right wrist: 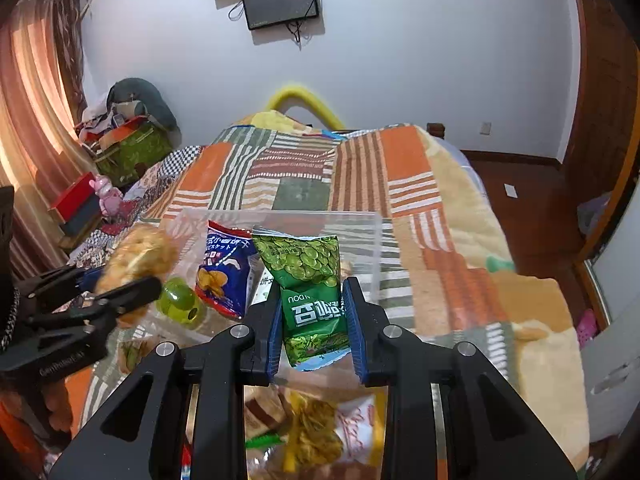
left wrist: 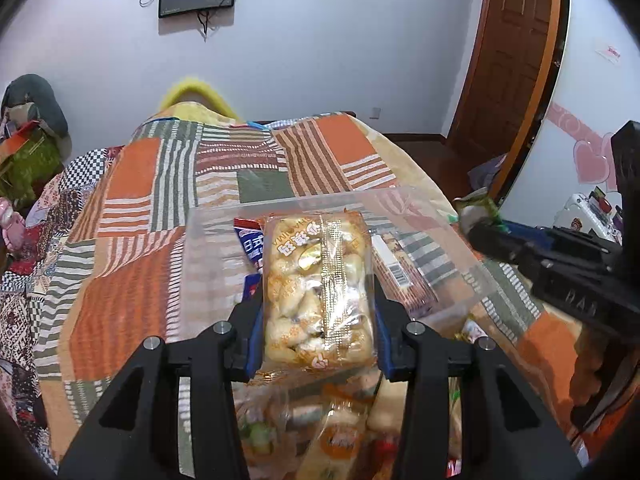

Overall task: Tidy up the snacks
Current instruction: 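Place the bread-roll bag and green pea bag into the box, open both tools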

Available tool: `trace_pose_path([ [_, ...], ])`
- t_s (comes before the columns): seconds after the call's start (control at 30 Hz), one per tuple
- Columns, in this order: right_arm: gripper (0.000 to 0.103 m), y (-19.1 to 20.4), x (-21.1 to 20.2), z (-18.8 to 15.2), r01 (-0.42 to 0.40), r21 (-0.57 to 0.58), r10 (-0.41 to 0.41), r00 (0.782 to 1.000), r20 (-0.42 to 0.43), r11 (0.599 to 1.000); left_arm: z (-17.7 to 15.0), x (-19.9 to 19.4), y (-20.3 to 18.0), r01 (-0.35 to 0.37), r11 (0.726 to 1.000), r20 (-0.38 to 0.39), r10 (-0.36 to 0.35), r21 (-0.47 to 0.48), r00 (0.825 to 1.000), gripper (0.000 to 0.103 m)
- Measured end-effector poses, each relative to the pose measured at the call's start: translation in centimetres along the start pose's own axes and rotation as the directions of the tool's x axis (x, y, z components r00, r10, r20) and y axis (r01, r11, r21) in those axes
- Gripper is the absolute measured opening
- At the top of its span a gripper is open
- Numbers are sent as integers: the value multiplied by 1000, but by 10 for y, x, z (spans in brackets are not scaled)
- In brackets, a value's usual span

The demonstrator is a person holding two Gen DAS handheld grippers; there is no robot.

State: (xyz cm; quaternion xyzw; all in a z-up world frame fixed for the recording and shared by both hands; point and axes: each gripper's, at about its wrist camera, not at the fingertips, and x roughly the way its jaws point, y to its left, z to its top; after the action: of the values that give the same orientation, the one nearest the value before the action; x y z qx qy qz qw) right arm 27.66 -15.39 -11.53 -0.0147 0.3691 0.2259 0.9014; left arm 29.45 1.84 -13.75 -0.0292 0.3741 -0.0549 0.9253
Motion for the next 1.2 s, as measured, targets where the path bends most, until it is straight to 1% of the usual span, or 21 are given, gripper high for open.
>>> trace_pose_path([
  [0.17, 26, 4, 17, 1, 10, -21, -11, 999, -33, 1000, 4, 25, -3, 2, 1000, -35, -2, -8, 999, 44],
  [0.27, 26, 4, 24, 1, 12, -25, -13, 998, -54, 1000, 4, 34, -3, -6, 1000, -45, 6, -7, 999, 44],
  [0.47, 26, 1, 35, -3, 13, -29, -16, 995, -95, 999, 3, 44, -8, -23, 1000, -63, 23, 10, 998, 44],
  [0.57, 28, 0, 35, -3, 8, -24, -10, 995, -103, 1000, 3, 43, -9, -34, 999, -56, 35, 15, 998, 45],
  [0.63, 28, 0, 32, -3, 7, -29, -9, 995, -99, 1000, 3, 40, -10, -36, 999, -57, 37, 15, 998, 50],
  [0.67, 28, 1, 30, -3, 8, -34, -12, 995, -97, 999, 3, 37, -10, -42, 999, -49, 42, 13, 998, 57],
  [0.7, 30, 2, 28, -3, 4, -36, -7, 995, -97, 999, 3, 35, -10, -44, 999, -40, 44, 13, 998, 62],
  [0.77, 37, 3, 24, -2, -2, -40, -1, 996, -92, 999, 4, 26, -9, -49, 999, -22, 49, 14, 999, 64],
  [0.83, 47, 5, 14, -2, 1, -49, -5, 997, -75, 999, 5, 19, -8, -43, 999, -16, 43, 12, 999, 65],
  [0.9, 50, 5, 8, -2, 1, -54, -4, 998, -64, 999, 6, 10, -8, -37, 999, -8, 37, 12, 999, 67],
  [1.07, 52, 5, -11, -3, -5, -65, 2, 999, -44, 998, 4, -17, -3, -38, 999, 7, 38, 22, 999, 74],
  [1.2, 57, 0, -25, -7, 7, -71, -9, 999, -33, 997, -4, -35, 9, -34, 999, -1, 34, 9, 999, 80],
])
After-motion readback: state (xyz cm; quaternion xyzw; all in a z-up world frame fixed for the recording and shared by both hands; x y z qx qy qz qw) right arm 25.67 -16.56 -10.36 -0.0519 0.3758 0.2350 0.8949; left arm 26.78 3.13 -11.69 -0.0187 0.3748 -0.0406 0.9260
